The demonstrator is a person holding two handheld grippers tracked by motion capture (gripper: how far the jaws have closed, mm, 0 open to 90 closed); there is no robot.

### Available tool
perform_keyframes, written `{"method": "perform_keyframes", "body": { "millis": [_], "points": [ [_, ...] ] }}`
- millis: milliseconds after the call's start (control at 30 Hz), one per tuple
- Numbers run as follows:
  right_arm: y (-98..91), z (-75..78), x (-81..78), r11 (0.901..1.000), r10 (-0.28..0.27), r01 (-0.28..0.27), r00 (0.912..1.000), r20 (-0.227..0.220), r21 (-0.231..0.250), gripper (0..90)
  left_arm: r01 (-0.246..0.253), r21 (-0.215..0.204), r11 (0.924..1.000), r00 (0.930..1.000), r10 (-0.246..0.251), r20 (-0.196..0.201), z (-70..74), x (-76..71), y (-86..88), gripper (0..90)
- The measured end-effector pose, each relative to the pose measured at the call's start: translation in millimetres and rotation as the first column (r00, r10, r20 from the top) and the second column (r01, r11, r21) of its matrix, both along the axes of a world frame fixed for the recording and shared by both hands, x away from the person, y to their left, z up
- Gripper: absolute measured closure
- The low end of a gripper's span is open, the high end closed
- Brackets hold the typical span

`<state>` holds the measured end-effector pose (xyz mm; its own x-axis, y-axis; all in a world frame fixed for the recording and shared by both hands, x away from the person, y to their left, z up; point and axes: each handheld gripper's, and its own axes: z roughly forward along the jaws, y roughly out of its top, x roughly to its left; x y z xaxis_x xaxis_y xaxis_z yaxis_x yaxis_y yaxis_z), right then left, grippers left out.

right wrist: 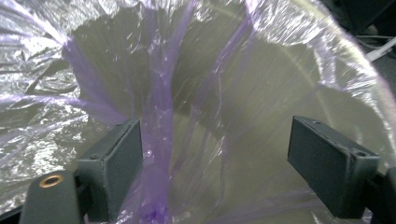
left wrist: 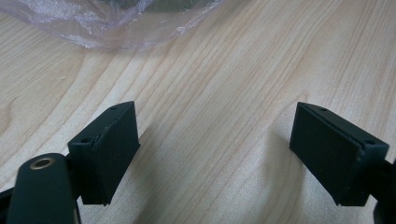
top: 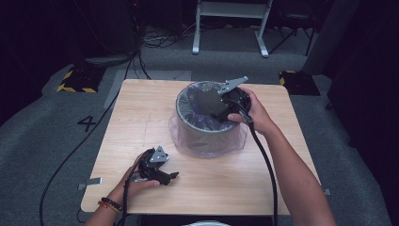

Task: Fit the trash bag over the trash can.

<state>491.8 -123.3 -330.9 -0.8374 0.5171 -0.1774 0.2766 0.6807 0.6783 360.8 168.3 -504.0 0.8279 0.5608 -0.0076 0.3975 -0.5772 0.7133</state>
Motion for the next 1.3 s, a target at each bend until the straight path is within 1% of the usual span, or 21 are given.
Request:
{"method": "perform_keyframes", "body": {
  "millis": [200,267,533,633,800,1000,1167,1300],
  "points": [
    [4.1,-2.0,2.2,0.9985,-0.002,0.0,0.9996,-0.029,-0.054,18.7,0.0,0.0,1.0,1.0,0.0,0.0,0.0,0.0,0.0,15.2],
    [5.5,-2.5,3.2,0.9972,-0.001,-0.002,0.9992,-0.039,-0.074,20.3,0.0,0.0,1.0,1.0,0.0,0.0,0.0,0.0,0.0,15.2],
    [10.0,-4.0,4.7,0.988,0.031,-0.038,0.9984,-0.047,-0.15,23.3,0.001,0.0,1.0,1.0,-0.001,-0.001,0.1,0.0,0.3,15.2],
    [12.2,-4.6,5.5,0.9841,0.029,-0.039,0.9979,-0.057,-0.173,23.5,0.002,0.0,1.0,1.0,-0.002,-0.001,0.1,0.1,0.2,15.2],
    [12.5,-5.2,8.1,0.9833,0.017,-0.033,0.996,-0.088,-0.179,24.7,0.002,0.0,1.0,1.0,-0.002,-0.001,0.1,0.0,0.2,15.2],
    [13.7,-5.8,9.0,0.9801,0.005,-0.024,0.9951,-0.099,-0.197,23.3,0.002,0.0,1.0,1.0,-0.002,-0.002,0.1,0.0,0.3,15.2],
    [13.5,-5.8,8.8,0.9828,-0.007,-0.011,0.9956,-0.094,-0.184,21.1,0.004,-0.001,1.0,1.0,-0.004,-0.002,0.1,0.2,0.5,15.2],
    [11.3,-4.9,7.8,0.9876,-0.014,-0.001,0.9959,-0.09,-0.157,18.9,0.004,-0.002,1.0,1.0,-0.004,-0.003,0.1,0.2,0.4,15.2]
  ]
}}
